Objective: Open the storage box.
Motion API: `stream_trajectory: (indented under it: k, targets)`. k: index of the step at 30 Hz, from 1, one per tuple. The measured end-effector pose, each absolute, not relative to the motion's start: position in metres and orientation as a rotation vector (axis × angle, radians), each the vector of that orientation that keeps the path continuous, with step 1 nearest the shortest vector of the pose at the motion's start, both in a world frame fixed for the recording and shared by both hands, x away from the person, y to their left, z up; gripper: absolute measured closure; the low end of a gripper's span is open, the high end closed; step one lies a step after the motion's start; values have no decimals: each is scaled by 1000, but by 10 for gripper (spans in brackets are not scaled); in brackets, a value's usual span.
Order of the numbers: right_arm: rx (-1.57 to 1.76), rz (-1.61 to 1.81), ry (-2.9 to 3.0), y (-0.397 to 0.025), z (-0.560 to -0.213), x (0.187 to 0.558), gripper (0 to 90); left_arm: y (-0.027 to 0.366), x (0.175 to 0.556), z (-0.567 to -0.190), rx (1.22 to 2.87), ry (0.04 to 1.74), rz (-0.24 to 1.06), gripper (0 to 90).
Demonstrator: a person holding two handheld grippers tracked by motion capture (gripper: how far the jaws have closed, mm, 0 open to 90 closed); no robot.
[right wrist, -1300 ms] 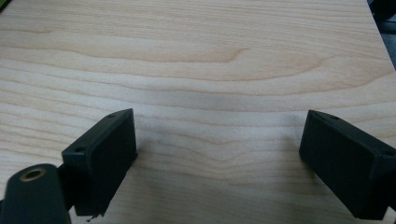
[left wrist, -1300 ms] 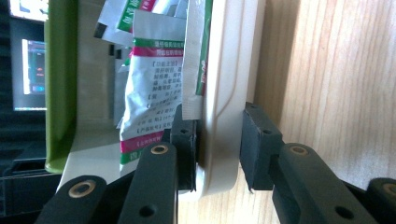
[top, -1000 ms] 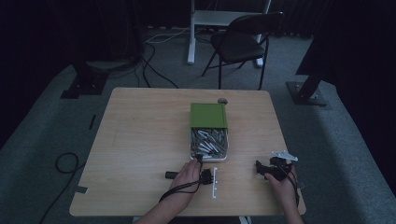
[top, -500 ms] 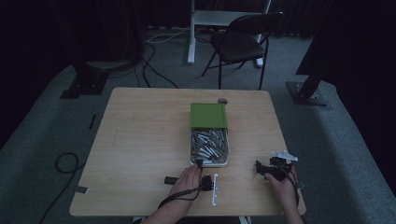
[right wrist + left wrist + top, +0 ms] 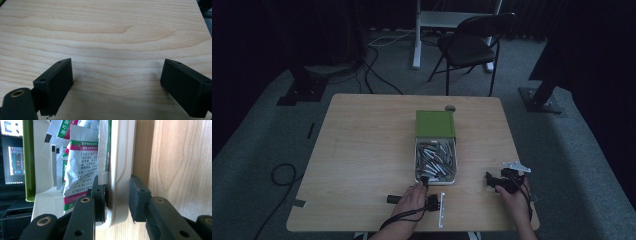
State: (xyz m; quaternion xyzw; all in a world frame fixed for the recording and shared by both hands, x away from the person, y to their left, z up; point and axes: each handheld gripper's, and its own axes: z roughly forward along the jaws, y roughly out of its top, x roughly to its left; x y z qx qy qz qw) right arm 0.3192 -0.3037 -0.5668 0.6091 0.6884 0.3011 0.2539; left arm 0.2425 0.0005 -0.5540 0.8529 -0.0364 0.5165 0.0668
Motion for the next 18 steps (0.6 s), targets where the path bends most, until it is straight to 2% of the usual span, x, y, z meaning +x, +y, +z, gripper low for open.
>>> stream_trajectory:
  k: [8, 10, 12, 13, 18]
  targets:
    - [1653, 818, 1871, -304, -567, 319, 105, 2, 238, -554, 2566, -111, 1547, 689]
    - [1653, 818, 1871, -304, -567, 319, 105, 4, 238, -553, 2547, -103, 1540, 653]
    - [1654, 819, 1871, -304, -567, 319, 104, 6, 238, -552, 2508, -91, 1518, 622]
    - [1653, 818, 1871, -304, -567, 319, 104, 8, 238, -551, 2501, -39, 1448, 620]
    - [1654, 818, 1871, -304, -567, 319, 104, 14, 239, -548, 2470, 1, 1374, 566]
